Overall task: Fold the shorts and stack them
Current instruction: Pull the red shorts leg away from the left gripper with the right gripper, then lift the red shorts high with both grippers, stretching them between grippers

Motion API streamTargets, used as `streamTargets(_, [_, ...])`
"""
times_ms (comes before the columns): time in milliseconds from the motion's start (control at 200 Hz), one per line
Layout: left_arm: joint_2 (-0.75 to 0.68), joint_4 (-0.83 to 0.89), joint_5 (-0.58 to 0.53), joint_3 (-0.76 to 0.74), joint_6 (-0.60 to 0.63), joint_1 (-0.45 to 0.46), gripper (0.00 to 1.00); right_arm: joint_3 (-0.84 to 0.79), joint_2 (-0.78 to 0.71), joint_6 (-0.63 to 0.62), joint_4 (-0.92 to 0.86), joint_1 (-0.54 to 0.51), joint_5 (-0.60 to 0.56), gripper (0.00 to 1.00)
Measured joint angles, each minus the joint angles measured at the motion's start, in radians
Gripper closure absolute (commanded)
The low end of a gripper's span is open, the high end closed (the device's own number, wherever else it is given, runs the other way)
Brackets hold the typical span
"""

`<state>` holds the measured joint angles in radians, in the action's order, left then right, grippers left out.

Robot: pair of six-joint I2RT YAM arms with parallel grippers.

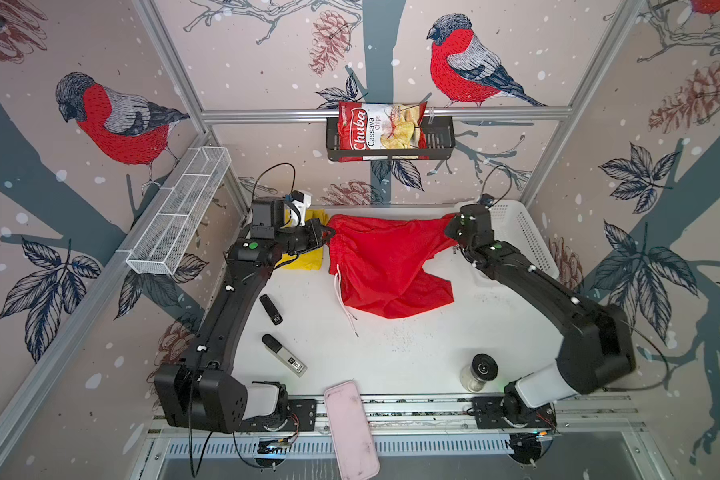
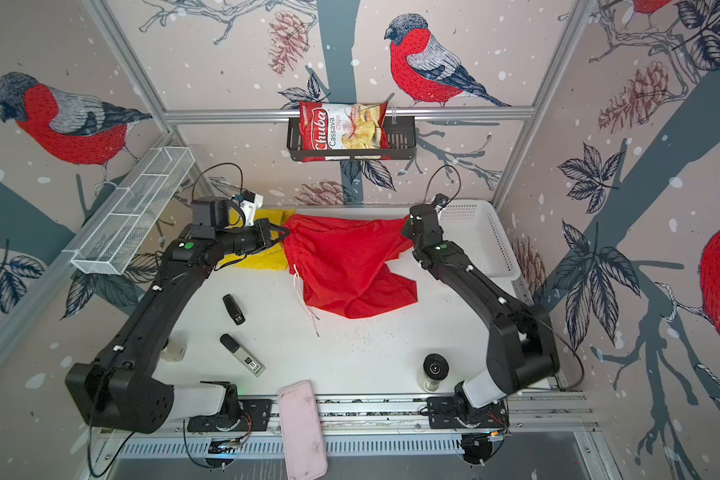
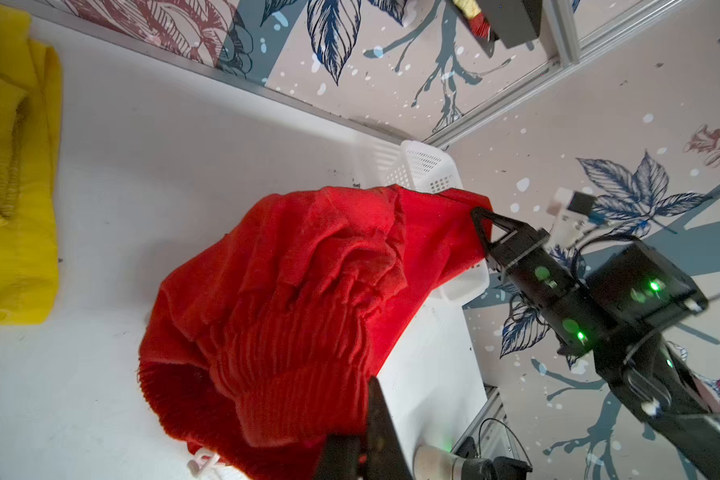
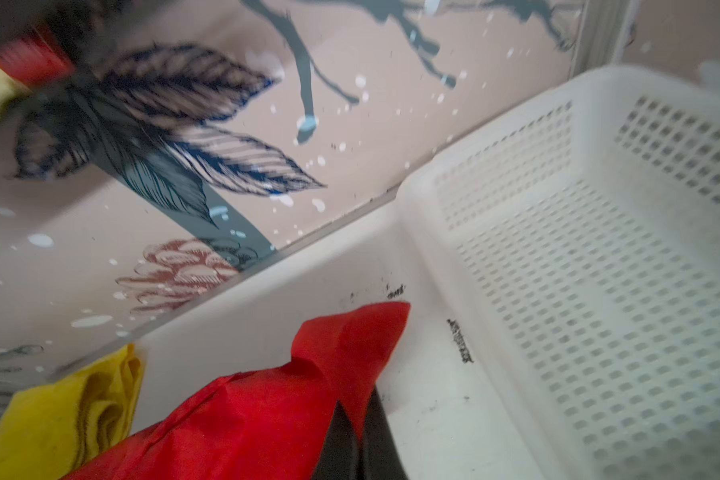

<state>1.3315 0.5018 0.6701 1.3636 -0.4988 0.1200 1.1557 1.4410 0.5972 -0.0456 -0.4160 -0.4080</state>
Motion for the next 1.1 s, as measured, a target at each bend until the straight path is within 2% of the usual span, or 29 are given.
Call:
streamTargets(245, [-0.013, -0.029, 0.011, 0.119, -0.051, -0.001, 1.00, -0.078, -0.326, -0.075, 0.041, 0.002, -0.114, 1.00])
streamTargets(510, [-0.002, -0.089, 0.040, 0.309, -0.106, -0.001, 1.00, -0.013, -0.509, -0.136, -0.014, 0.002, -0.162, 1.00])
streamTargets(730, [0.049, -0.175, 0.119, 0.381, -0.211, 0.013, 1.00, 0.039, -0.592, -0.157, -0.079, 0.002, -0.190, 1.00])
streamTargets(916, [0.122, -0.139, 0.127, 0.551, -0.198, 0.083, 1.00, 0.111, -0.583, -0.156, -0.130, 0.002, -0.171, 1.00])
streamTargets(1101, [0.130, -0.043, 0.104, 0.659, -0.134, 0.087, 1.00, 0.167, -0.578, -0.152, -0.180, 0.002, -0.104, 1.00])
